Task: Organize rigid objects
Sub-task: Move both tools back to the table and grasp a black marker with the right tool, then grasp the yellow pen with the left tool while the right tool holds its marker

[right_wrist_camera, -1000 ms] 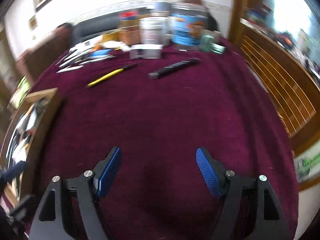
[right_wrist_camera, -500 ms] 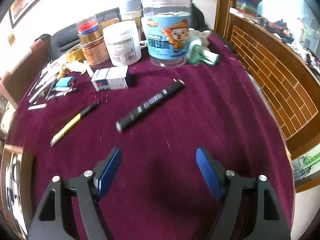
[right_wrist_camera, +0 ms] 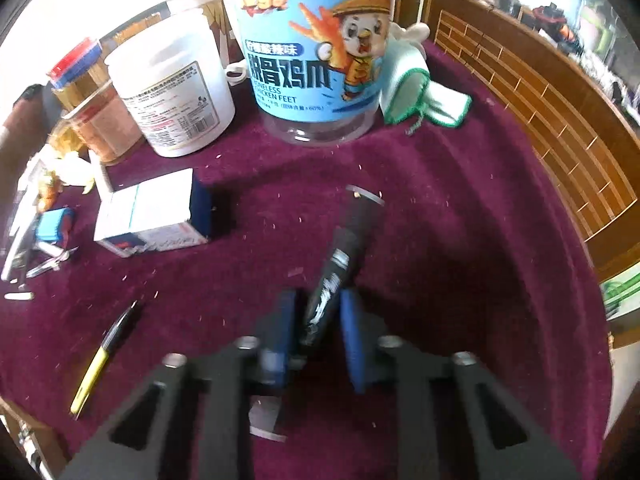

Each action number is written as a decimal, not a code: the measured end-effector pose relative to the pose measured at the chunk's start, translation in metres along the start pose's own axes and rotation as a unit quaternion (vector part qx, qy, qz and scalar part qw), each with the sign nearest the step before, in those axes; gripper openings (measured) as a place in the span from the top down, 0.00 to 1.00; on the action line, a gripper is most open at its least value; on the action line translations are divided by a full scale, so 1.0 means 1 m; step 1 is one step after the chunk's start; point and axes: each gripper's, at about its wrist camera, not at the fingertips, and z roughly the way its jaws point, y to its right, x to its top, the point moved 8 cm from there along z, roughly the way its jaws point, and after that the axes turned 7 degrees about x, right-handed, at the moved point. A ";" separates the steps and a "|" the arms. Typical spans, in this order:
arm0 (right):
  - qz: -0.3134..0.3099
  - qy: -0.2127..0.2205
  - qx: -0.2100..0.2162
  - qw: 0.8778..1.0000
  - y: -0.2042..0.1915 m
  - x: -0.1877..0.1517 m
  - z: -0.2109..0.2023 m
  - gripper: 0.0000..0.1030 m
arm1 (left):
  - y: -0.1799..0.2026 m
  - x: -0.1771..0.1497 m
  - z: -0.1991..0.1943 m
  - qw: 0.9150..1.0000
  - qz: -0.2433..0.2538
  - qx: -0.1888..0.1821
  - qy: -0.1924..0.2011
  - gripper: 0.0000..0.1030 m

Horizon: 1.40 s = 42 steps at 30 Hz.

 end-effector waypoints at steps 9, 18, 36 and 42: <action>-0.002 -0.031 0.118 0.992 0.040 -0.128 -0.068 0.86 | -0.001 0.000 0.001 1.000 -0.001 -0.001 0.000 0.01; -0.029 -0.006 0.168 0.985 0.044 -0.190 -0.123 0.40 | 0.002 -0.001 0.003 1.000 0.009 0.020 -0.003 0.01; 0.011 0.160 0.171 0.972 0.071 -0.127 -0.126 0.37 | 0.005 0.125 0.033 0.978 0.140 0.155 -0.021 0.08; 0.018 0.143 0.180 0.973 0.072 -0.126 -0.116 0.37 | -0.007 0.154 0.107 0.964 0.168 0.198 -0.051 0.13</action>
